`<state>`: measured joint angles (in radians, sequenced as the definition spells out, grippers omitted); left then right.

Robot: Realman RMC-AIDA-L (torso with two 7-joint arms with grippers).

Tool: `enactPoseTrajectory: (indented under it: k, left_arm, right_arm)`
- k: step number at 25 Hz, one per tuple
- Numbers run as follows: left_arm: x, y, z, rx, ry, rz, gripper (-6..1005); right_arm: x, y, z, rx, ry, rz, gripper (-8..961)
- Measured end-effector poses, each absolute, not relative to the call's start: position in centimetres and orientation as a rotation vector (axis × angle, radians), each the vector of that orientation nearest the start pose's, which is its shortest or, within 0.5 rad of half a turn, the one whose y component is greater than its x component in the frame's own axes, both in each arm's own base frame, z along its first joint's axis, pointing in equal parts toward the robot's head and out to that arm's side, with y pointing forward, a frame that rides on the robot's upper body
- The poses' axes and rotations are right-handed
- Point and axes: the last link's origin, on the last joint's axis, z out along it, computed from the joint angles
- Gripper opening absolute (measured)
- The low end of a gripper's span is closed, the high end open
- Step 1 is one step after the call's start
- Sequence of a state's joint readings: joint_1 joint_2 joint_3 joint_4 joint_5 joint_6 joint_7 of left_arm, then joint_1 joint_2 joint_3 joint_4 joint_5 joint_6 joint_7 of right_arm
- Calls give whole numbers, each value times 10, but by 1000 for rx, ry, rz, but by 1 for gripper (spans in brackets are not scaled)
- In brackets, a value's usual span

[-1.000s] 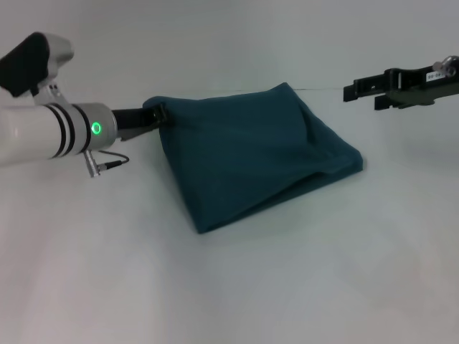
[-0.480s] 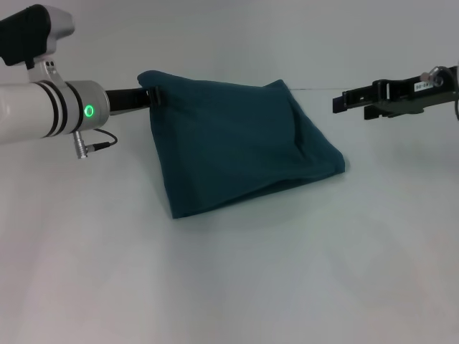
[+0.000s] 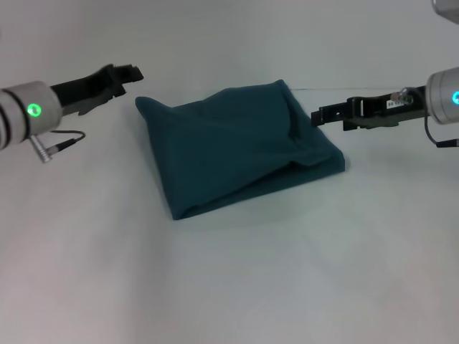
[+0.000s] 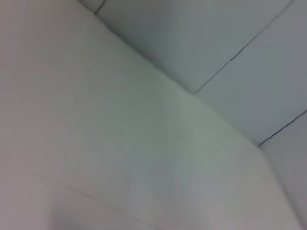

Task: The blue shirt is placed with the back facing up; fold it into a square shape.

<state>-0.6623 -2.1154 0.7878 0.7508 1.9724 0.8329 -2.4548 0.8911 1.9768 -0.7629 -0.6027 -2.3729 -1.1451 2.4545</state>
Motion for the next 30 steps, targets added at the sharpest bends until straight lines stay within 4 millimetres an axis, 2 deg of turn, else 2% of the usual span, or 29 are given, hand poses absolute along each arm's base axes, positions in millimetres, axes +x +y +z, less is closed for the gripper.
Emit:
enactPoseTrajectory:
  k: [4, 8, 13, 18, 23, 27, 30]
  left_arm:
    - [-250, 422, 28, -1779, -1818, -931, 469]
    - [-258, 401, 24, -1786, -1983, -998, 639]
    - [-269, 374, 10, -1784, -2156, -989, 738]
    - [-279, 359, -13, -1763, -2280, -883, 738]
    - [-280, 353, -24, -1750, -2334, -849, 737]
    - [-278, 353, -27, -1774, -2320, -819, 737]
    - [-278, 355, -23, -1849, -2223, -800, 737]
  right_arm:
    - [213, 451, 21, -2243, 1487, 296, 851]
    - [213, 453, 28, -2241, 1481, 299, 851]
    - [212, 455, 39, -2239, 1473, 303, 850]
    - [210, 455, 48, -2248, 1470, 313, 850]
    - [210, 456, 51, -2248, 1467, 314, 850]
    - [210, 455, 52, -2248, 1467, 314, 850]
    - [210, 455, 54, -2249, 1469, 318, 849]
